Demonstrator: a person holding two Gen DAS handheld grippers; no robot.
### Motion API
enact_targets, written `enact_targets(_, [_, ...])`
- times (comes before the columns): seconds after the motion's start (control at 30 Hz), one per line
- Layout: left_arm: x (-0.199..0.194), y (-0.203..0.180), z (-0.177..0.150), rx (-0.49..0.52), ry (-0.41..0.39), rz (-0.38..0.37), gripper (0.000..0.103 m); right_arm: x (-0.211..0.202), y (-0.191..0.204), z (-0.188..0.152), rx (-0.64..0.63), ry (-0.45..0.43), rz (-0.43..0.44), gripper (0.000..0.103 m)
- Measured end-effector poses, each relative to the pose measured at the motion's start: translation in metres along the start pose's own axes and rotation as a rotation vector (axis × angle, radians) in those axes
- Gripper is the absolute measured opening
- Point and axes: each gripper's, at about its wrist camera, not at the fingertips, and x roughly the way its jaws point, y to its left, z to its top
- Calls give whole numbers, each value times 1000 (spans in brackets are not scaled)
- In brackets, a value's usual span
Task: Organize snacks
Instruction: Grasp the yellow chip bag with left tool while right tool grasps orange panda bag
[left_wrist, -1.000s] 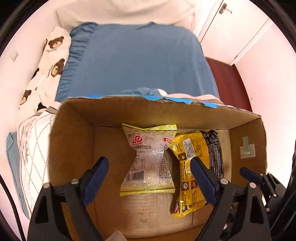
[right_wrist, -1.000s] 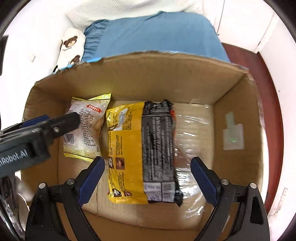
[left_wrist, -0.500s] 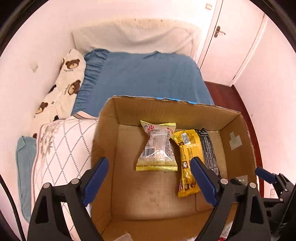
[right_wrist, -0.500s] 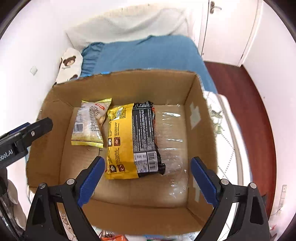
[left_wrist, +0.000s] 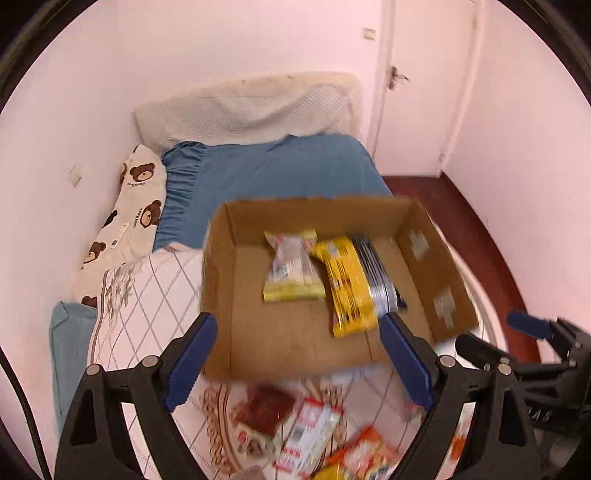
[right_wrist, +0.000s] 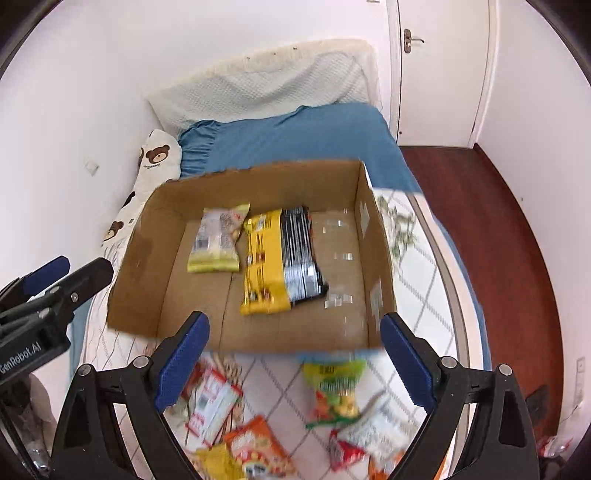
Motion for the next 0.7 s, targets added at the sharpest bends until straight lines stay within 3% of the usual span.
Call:
enact_targets(0.13, [13,-19,-63,125,132,-12,90,3,-18,-52,24,81,6,96])
enact_targets(0.23, [46,-23,-126,135,336,-39,90,14,-31,-92,44,141,-8,96])
enact_targets(0.33, [84,-11,-175,-35,546,-151,90,26,-38,-124,58,199,-6,96])
enact_targets(0.43, [123,12,-219,-362,709,-314,90,35,-37,-145,52,227,8,96])
enact_targets(0.5, [139,22,-233,-527,731,-379,90,40,-33,-154,33,231,18,95])
enact_targets(0.57, [148,30,-240,-631,712,-391,86,44,-25,-159,-2,231,13,95])
enact_targets(0.6, [152,32,-242,-663,699,-397,77,47,-19,-159,-25,232,18,95])
enact_targets(0.67, [156,32,-241,-641,689,-350,58,54,-6,-160,-81,230,35,95])
enact_targets(0.7, [156,31,-240,-611,683,-333,55,58,2,-158,-113,234,56,94])
